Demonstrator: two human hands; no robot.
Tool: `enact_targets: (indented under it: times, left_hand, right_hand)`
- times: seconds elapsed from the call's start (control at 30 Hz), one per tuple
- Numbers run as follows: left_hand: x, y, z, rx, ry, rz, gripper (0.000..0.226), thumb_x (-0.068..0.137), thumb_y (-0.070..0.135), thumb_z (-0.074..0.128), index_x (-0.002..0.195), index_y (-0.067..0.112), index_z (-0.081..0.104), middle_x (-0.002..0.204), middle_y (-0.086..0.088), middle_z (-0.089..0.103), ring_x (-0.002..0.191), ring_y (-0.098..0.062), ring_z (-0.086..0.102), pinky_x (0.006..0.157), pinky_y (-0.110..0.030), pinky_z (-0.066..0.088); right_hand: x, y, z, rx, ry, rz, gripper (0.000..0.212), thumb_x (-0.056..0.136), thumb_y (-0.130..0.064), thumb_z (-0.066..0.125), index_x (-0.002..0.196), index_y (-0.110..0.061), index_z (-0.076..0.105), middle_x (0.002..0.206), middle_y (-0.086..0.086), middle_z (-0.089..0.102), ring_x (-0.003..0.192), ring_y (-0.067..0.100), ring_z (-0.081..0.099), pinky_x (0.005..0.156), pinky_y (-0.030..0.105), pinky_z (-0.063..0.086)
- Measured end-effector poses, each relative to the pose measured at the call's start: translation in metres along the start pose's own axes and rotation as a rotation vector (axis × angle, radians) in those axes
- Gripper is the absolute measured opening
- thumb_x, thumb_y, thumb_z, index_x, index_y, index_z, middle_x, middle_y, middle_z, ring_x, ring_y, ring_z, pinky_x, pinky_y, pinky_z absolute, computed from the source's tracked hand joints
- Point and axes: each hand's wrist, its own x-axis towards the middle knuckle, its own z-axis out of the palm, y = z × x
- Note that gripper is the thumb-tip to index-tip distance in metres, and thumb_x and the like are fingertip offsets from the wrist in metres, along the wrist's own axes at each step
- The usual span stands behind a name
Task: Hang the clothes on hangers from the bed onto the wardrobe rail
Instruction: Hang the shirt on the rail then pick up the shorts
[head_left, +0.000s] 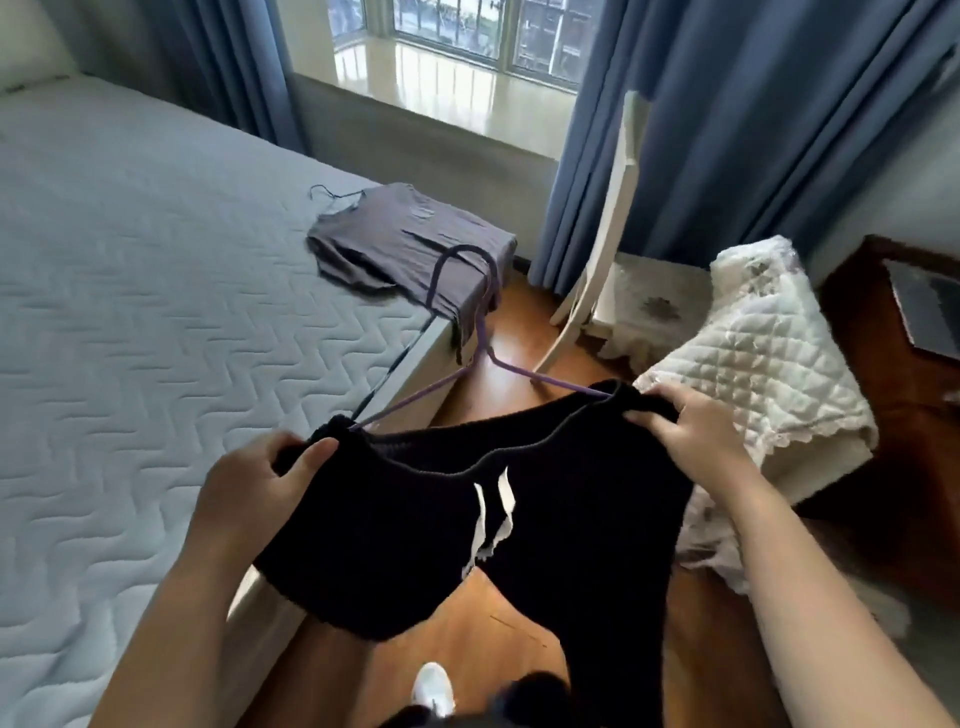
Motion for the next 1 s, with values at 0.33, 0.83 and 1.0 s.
enact_targets:
  times: [0.33,0.83,1.0]
  left_hand:
    - [0.128,0.001,0.024,-0.012,0.211,-0.319,0.022,0.081,0.036,0.063,0.063,0.026,0.056,0.066,0.006,0.060,0.071,-0.022,0.054,0.063,-0.033,0.035]
    - [0.255,0.033,0.028,-0.019,0.521,-0.715,0.017,0.071,0.037,0.073,0.069,0.028,0.059,0.073,-0.001,0.063,0.073,-0.019,0.058,0.061,-0.026,0.040]
    - [0.304,-0.006,0.019,0.009,0.654,-0.814,0.017,0.073,0.035,0.072,0.074,0.023,0.060,0.073,0.002,0.062,0.078,-0.025,0.059,0.066,-0.033,0.040]
  right_hand:
    - [0.254,-0.027,0.065,-0.024,-0.161,-0.312,0.017,0.075,-0.018,0.073,0.087,-0.009,0.067,0.077,0.001,0.061,0.077,0.017,0.057,0.065,0.016,0.033]
    - [0.533,-0.155,0.177,-0.057,-0.522,-0.639,0.020,0.079,-0.023,0.068,0.086,-0.004,0.065,0.080,0.015,0.068,0.081,0.031,0.061,0.069,0.035,0.043]
    - [0.573,-0.198,0.230,-0.046,-0.612,-0.606,0.018,0.076,-0.025,0.071,0.076,-0.008,0.064,0.066,0.007,0.061,0.067,0.026,0.056,0.060,0.034,0.041]
